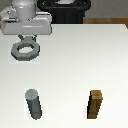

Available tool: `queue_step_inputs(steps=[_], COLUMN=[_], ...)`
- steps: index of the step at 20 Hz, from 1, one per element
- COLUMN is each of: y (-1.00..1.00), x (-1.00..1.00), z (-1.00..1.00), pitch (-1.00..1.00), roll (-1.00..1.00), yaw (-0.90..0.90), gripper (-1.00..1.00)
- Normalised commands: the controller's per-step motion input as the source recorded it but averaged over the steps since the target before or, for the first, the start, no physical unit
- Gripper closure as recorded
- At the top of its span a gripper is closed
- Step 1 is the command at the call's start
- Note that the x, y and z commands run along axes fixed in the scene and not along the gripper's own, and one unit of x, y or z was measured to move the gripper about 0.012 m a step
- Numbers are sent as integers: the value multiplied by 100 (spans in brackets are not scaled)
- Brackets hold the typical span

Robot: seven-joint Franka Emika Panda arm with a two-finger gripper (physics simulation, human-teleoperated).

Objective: Put the loop with the handle onto the peg.

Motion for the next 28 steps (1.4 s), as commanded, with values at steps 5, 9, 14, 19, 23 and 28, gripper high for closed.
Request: queue_step_inputs(steps=[5,9,14,19,23,28], y=[20,0,0,0,0,0], x=[60,0,60,80,0,20], z=[30,0,0,0,0,0], pitch=[0,0,0,0,0,0], roll=[0,0,0,0,0,0], yaw=[0,0,0,0,0,0], gripper=[100,100,100,100,100,100])
